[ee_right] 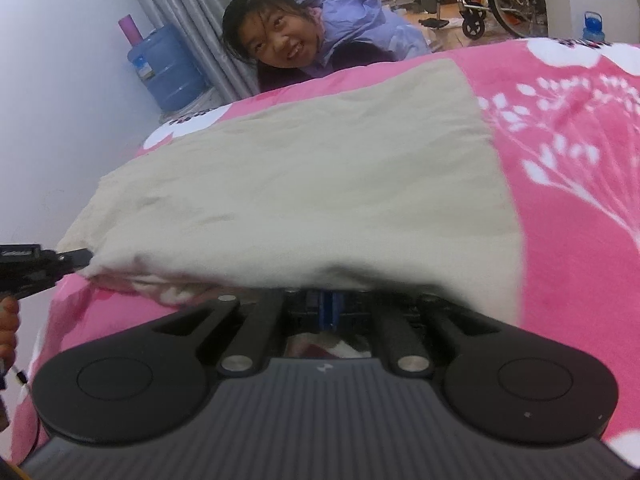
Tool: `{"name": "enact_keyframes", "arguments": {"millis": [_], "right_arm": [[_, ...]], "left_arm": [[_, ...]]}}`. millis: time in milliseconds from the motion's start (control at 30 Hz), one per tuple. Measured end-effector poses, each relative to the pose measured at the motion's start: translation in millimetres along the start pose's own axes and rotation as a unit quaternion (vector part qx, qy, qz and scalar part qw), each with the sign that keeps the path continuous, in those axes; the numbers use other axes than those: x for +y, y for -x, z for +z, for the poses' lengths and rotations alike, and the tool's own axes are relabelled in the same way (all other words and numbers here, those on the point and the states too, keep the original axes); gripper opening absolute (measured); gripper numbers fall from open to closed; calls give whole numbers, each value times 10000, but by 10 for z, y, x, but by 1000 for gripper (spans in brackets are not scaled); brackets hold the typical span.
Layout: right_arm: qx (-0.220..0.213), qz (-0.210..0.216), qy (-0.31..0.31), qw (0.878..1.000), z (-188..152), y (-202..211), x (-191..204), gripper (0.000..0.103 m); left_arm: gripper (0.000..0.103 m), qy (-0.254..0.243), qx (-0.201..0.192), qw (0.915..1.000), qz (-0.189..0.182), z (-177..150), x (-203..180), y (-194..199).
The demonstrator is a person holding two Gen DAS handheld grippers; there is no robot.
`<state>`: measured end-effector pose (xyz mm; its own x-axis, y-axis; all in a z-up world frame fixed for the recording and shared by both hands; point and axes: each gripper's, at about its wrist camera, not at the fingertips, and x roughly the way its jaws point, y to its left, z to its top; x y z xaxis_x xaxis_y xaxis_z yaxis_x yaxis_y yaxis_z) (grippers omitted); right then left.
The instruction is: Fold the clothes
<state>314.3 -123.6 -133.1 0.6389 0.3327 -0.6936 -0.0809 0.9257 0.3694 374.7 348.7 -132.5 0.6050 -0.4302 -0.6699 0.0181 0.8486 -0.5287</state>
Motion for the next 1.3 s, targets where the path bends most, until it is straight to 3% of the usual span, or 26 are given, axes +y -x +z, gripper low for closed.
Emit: {"name": "enact_keyframes", "arguments": {"millis": [200,367,533,633,800,900,967,1033,1133,1200,1233,1300], "right_arm": [[102,-366,-181,9991,-24,408,-126,4],[-166,-169,580,9980,47,590,192,5],[-373,56,1219,9918,194,557,486,7],[-379,50,1221,9918,249,486,463,10],[459,-275,1045,9931,77,65,160,9],[541,-268,942,9937,114,64,135,9],[564,-345,951,9933,216,128,192,10],[355,-359,1140,9922,333,238,297,10],[102,-173,1358,9905,477,287,431,11],[203,-108,1579,9872,450,176,471,15],[358,-169,1675,9851,396,72,448,20],[726,-329,1672,9827,271,-140,304,21]], "left_arm": [[8,-9,19,10000,-33,28,37,-55],[9,-59,22,9999,-82,42,57,-58],[12,-417,62,9991,56,45,35,49],[36,-886,-25,9936,701,36,-10,219],[30,-1458,-670,9794,1222,109,-201,548],[30,-1585,-831,9814,688,175,-482,447],[30,-1816,-699,9806,255,162,-719,230],[30,-2212,-459,9742,13,83,-902,-16],[31,-2831,-93,9590,115,-113,-967,-339],[29,-3165,-67,9481,308,-237,-890,-457],[29,-3222,-162,9460,323,-269,-825,-454],[29,-3048,-191,9519,268,-216,-744,-400]]}}
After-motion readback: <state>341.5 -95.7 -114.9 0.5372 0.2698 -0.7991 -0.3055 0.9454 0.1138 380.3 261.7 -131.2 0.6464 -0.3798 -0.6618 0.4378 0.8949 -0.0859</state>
